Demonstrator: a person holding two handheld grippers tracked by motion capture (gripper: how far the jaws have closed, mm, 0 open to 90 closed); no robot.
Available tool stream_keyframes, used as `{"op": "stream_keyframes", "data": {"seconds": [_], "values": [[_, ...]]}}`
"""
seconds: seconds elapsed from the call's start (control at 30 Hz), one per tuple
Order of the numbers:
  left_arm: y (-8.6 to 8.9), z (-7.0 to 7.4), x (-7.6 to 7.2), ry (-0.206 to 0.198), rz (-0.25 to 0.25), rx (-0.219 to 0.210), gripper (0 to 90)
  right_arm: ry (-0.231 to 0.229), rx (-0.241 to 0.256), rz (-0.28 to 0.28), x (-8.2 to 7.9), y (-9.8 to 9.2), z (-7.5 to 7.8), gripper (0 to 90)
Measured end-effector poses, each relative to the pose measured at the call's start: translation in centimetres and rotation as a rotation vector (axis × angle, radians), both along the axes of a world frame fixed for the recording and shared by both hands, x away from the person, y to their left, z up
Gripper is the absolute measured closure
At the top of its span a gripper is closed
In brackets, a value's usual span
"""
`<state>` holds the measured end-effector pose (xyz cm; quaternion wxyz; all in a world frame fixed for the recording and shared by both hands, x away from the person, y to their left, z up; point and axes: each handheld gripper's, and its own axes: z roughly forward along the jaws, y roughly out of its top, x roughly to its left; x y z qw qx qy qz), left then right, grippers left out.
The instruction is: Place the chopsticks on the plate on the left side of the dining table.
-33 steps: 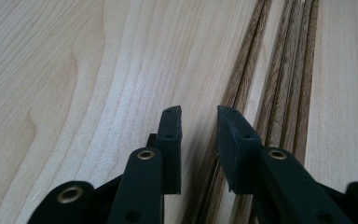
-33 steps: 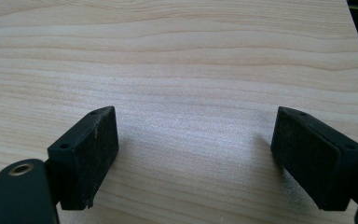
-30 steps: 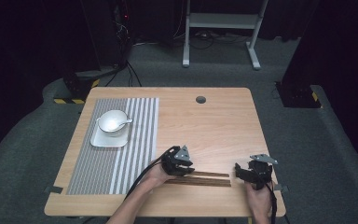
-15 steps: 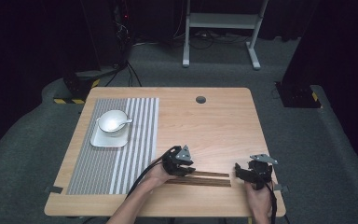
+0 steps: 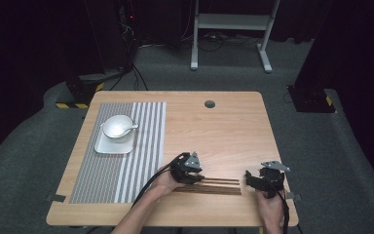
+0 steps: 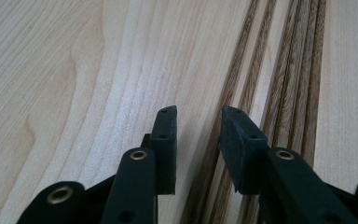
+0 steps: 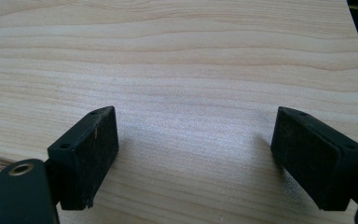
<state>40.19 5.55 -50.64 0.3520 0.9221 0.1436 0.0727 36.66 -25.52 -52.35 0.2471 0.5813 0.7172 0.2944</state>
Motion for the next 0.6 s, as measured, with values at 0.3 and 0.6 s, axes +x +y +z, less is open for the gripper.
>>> {"op": "stream_keyframes", "data": {"seconds": [0.3, 0.6], "values": [[-0.35, 0.03, 0.16, -0.005, -0.018, 0.015, 71.3, 0.0, -0.001, 0.001, 0.0, -0.01, 0.0, 14.4], [-0.53, -0.13, 0.18, -0.024, -0.038, 0.034, 73.9, -0.001, -0.001, 0.001, 0.0, -0.01, 0.0, 14.5]]}}
